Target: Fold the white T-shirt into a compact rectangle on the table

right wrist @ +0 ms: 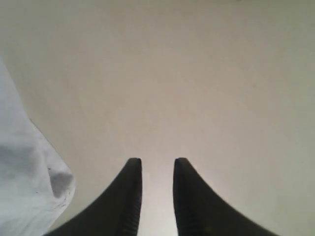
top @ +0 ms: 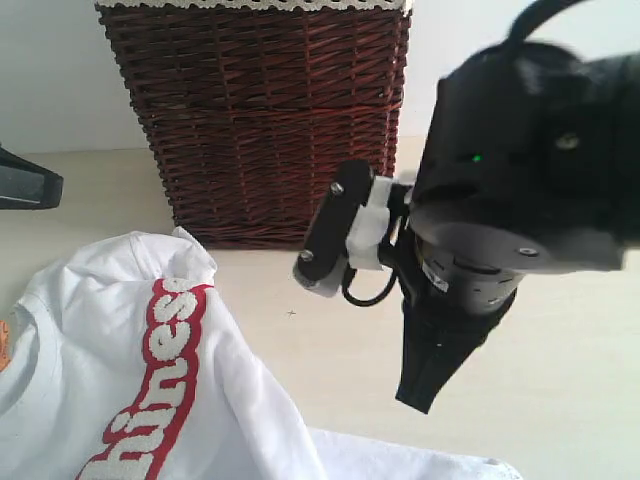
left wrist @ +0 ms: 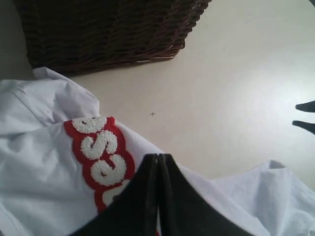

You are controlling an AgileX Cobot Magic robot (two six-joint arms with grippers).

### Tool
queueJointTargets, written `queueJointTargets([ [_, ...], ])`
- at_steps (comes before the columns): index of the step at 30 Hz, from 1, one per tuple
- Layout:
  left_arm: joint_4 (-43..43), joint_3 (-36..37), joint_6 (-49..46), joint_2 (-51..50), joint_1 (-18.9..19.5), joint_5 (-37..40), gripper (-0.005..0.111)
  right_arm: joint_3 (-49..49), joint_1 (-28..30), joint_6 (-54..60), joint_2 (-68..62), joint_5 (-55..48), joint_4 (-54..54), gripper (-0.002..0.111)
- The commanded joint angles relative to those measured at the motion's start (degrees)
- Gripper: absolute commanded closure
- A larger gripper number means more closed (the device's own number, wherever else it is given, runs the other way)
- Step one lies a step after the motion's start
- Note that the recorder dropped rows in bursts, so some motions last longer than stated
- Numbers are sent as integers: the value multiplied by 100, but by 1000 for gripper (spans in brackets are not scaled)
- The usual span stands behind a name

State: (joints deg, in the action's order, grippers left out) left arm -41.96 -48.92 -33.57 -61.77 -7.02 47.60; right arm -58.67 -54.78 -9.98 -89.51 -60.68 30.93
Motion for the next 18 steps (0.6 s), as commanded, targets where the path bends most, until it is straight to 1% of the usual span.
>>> queueJointTargets([
  [1,-34,10,-37,39,-44,69,107,151,997,432,-1180,124,-615,82],
  [3,-34,32,-37,39,-44,95,107,151,1145,1285,-1626,363,-1289,84],
  [4,-60,42,-37,39,-44,95,107,151,1146,1527,-1750,531,-1502,84],
  [8,-99,42,-37,39,-44,95,107,151,1146,1657,-1997,483,-1648,84],
  [10,-113,42,-45,39,-57,108,107,151,1146,1982,-2009,418,-1996,83],
  [13,-29,42,-50,39,-176,108,107,134,1146,2543,-1986,304,-2608,77],
  [16,78,42,-50,39,-322,108,107,-81,1146,2601,-1869,37,-2631,67],
  [18,154,42,-50,39,-362,119,107,-197,1146,2571,-1711,-61,-2631,63],
])
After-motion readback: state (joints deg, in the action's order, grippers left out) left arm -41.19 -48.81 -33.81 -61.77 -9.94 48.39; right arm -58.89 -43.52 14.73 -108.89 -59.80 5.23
